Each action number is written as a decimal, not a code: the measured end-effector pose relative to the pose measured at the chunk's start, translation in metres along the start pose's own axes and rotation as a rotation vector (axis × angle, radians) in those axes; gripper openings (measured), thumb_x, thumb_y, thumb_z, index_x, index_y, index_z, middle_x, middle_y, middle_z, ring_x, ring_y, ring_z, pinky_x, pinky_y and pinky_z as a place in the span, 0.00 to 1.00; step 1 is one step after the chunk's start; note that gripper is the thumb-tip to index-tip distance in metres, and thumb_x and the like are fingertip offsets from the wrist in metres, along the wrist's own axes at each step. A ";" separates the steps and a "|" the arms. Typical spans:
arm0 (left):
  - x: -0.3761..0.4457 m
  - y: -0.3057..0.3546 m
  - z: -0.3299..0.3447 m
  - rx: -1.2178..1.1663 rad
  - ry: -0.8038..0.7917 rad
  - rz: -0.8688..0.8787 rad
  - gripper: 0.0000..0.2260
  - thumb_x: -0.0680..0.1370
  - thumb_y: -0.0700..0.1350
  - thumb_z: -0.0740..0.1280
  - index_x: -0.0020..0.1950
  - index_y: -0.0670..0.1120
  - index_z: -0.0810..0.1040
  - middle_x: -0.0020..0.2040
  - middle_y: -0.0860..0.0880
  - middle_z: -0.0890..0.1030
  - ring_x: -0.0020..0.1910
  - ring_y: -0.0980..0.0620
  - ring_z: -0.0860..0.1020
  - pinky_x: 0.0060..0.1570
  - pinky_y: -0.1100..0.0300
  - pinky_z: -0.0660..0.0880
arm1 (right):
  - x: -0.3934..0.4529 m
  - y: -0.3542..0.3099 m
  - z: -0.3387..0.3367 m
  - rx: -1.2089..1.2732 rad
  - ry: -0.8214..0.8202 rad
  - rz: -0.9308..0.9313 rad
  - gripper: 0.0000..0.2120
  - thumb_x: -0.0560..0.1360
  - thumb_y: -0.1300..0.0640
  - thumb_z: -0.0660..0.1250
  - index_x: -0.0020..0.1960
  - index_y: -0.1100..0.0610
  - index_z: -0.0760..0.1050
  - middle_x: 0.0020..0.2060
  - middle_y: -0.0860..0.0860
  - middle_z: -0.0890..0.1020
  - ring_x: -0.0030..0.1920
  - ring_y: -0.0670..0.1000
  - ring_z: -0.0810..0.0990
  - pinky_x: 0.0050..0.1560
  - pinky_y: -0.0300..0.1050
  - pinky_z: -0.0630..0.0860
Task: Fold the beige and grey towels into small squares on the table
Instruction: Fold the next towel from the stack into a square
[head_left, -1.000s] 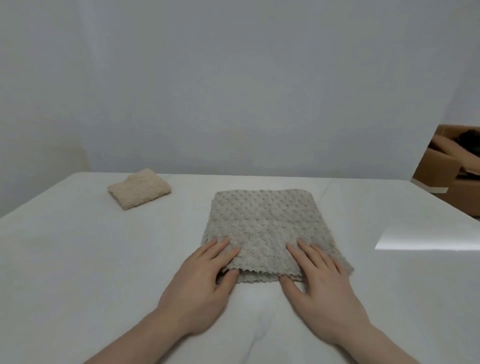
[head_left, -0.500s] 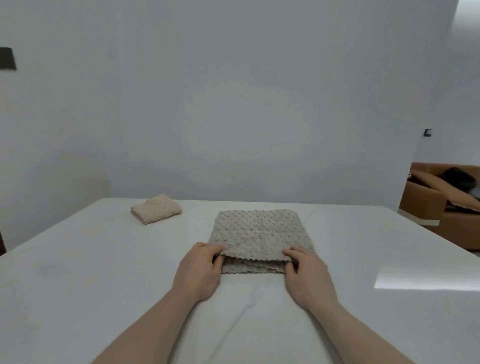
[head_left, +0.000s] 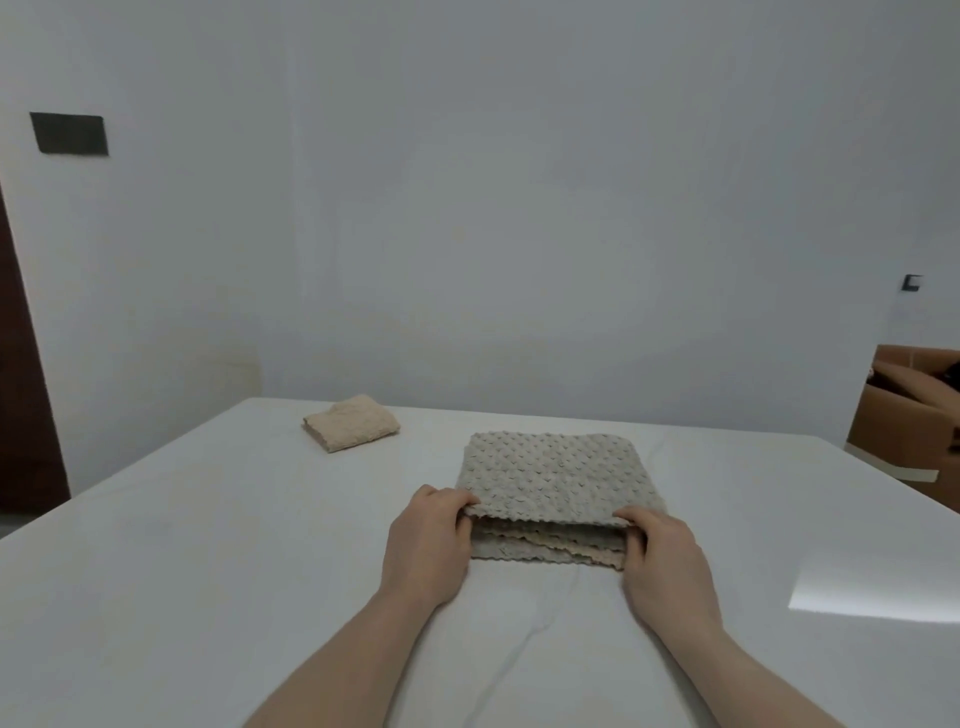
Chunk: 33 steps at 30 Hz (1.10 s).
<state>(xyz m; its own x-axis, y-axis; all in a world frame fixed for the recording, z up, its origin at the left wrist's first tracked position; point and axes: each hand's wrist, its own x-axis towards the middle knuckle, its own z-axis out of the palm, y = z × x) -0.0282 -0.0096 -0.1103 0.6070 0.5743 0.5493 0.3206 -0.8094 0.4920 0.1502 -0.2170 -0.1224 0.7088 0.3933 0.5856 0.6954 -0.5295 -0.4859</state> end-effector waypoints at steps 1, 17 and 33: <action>0.000 0.000 0.000 0.003 0.013 0.004 0.09 0.80 0.45 0.66 0.56 0.56 0.82 0.45 0.58 0.79 0.54 0.55 0.75 0.50 0.55 0.75 | 0.001 0.001 0.000 0.020 0.008 0.013 0.13 0.80 0.61 0.62 0.56 0.48 0.81 0.52 0.44 0.83 0.55 0.51 0.76 0.52 0.46 0.73; -0.016 -0.005 -0.004 -0.155 0.104 0.120 0.08 0.84 0.47 0.65 0.60 0.55 0.81 0.54 0.59 0.84 0.47 0.55 0.82 0.49 0.58 0.78 | -0.022 -0.017 -0.028 0.254 0.119 -0.015 0.10 0.78 0.62 0.69 0.54 0.48 0.81 0.46 0.37 0.79 0.52 0.46 0.78 0.54 0.44 0.74; -0.089 0.009 -0.060 -0.171 0.010 0.049 0.05 0.83 0.51 0.66 0.48 0.58 0.80 0.39 0.64 0.80 0.40 0.60 0.78 0.42 0.63 0.72 | -0.094 -0.035 -0.076 0.228 0.057 -0.022 0.10 0.78 0.58 0.70 0.49 0.42 0.78 0.45 0.37 0.80 0.52 0.42 0.75 0.52 0.40 0.72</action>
<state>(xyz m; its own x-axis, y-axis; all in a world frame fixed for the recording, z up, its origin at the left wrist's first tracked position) -0.1230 -0.0610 -0.1143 0.6112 0.5366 0.5819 0.1619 -0.8044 0.5716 0.0505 -0.2924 -0.1114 0.6895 0.3568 0.6303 0.7243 -0.3352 -0.6025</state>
